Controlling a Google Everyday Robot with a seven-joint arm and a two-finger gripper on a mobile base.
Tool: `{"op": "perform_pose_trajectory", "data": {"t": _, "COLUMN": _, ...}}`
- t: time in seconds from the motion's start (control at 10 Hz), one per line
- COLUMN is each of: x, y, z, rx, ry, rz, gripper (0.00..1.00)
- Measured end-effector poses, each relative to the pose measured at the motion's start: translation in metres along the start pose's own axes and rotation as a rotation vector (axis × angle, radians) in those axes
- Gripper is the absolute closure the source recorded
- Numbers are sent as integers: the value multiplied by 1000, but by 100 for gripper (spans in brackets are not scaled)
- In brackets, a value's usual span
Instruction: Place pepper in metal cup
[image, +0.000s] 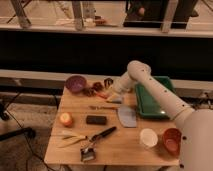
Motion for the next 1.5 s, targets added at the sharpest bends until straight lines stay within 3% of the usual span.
{"op": "perform_pose_trajectory", "data": {"t": 0.3, "x": -35, "y": -7, "z": 12, "rx": -8, "ry": -185, "rz": -40, "gripper": 100}}
{"op": "perform_pose_trajectory", "data": {"t": 0.4, "x": -42, "y": -9, "z": 13, "rx": -3, "ry": -212, "rz": -54, "gripper": 100}}
{"op": "perform_pose_trajectory", "data": {"t": 0.7, "x": -53, "y": -19, "z": 9, "rx": 48, "ry": -252, "rz": -86, "gripper": 100}}
{"op": "perform_pose_trajectory", "data": {"t": 1.1, "x": -43, "y": -41, "z": 2, "rx": 119, "ry": -249, "rz": -73, "gripper": 100}}
{"op": "perform_pose_trajectory", "data": {"t": 1.5, "x": -36, "y": -60, "z": 7, "rx": 143, "ry": -248, "rz": -48, "gripper": 100}}
